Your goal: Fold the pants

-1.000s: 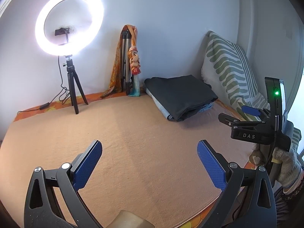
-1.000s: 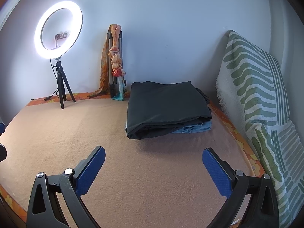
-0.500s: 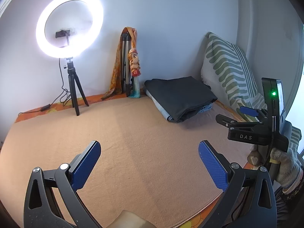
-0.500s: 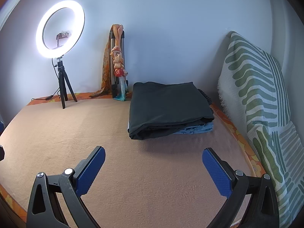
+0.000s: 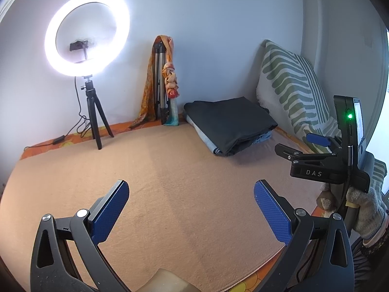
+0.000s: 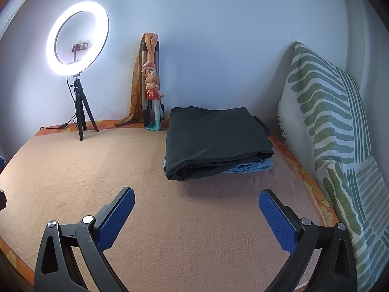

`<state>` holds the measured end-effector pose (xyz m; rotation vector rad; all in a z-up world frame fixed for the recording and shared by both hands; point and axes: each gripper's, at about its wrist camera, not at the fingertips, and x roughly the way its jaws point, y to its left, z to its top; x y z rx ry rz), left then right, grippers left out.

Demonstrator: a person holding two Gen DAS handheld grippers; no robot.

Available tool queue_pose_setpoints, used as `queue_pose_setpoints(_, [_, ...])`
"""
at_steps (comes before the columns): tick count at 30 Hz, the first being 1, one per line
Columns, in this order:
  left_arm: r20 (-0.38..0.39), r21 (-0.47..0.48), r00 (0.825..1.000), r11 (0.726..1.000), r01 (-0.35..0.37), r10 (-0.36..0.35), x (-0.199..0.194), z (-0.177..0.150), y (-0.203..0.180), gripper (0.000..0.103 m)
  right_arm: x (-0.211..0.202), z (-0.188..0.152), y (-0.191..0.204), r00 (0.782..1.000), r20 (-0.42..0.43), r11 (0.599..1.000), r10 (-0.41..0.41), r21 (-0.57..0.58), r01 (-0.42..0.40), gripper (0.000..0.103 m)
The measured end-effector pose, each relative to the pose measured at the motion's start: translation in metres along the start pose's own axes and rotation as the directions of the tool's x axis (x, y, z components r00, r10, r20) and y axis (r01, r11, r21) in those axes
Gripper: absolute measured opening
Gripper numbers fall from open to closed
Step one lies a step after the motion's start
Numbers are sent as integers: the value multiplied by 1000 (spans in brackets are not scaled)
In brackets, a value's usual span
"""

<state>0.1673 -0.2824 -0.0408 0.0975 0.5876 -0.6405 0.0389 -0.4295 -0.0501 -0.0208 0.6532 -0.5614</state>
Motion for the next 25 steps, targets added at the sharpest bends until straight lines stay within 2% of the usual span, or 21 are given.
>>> queue_pose_setpoints(8, [17,20,999,999,-48,48,-1,-3,-3,102,-2,0,0,1000,9,1000,2,-2,-2,103])
queue_pose_setpoints(25, [37,29,998,998,-48,47,-4,-4,-3,102,-4,0,4,1000,11,1000,15,-8,-15,103])
